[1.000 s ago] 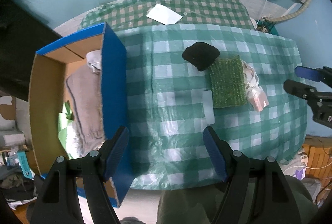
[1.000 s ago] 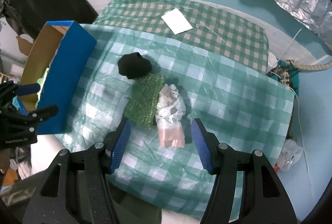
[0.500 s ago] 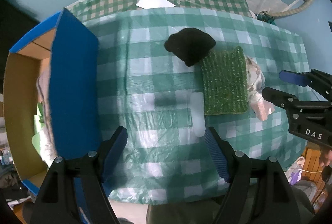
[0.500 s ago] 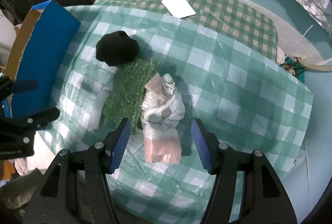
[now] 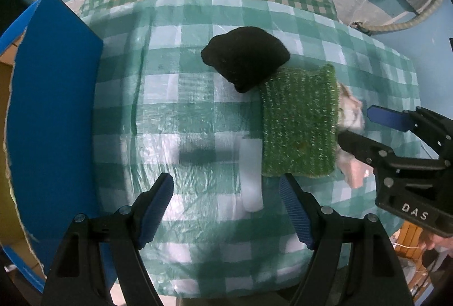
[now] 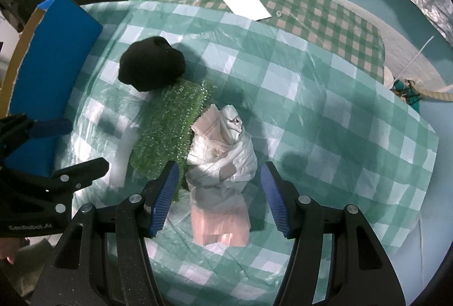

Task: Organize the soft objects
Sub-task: 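Grasp the white plastic bundle with the right tool while the left tool grasps the white tube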

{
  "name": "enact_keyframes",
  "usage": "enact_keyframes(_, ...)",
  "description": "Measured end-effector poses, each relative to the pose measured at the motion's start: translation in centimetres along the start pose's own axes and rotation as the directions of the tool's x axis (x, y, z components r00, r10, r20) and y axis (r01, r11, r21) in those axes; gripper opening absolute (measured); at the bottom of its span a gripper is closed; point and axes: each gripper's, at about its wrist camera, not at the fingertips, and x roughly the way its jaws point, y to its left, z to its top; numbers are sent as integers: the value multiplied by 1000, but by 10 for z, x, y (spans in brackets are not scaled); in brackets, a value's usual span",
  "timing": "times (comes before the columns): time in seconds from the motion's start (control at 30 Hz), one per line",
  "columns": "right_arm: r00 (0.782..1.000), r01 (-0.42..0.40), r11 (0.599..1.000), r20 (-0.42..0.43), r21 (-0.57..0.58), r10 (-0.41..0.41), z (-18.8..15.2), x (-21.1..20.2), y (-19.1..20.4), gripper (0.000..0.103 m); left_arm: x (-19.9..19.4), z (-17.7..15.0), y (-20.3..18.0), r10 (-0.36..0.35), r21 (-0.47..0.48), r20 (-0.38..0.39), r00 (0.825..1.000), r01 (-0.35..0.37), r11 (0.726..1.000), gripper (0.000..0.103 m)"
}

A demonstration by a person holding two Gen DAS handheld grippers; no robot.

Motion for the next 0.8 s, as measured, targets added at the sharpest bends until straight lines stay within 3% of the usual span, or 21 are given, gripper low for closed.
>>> enact_keyframes(0.27, 1000, -1, 1000, -26, -9, 1, 0, 17, 0, 61, 14, -2, -3, 44, 9, -12, 999, -44, 999, 76)
enact_keyframes(0.43, 1000, 9, 1000, -19, -9, -10, -2, 19, 1, 53, 24, -7, -2, 4, 6, -61, 998, -4, 1000, 44)
enact_keyframes(0.5, 1000, 14, 1000, -14, -13, -14, -3, 18, 1, 49, 21, -10, -1, -12, 8, -46, 999, 13, 1000, 20)
enact_keyframes(0.57, 1000, 12, 1000, -14, -12, -13, -5, 17, 2, 47, 19, -12, -2, -22, 18, -47, 999, 23, 1000, 10)
enact_keyframes(0.8, 999, 16, 1000, -29, 7, -16, -14, 14, -1, 44, 13, -15, 10, -32, 40, -30, 999, 33, 999, 4)
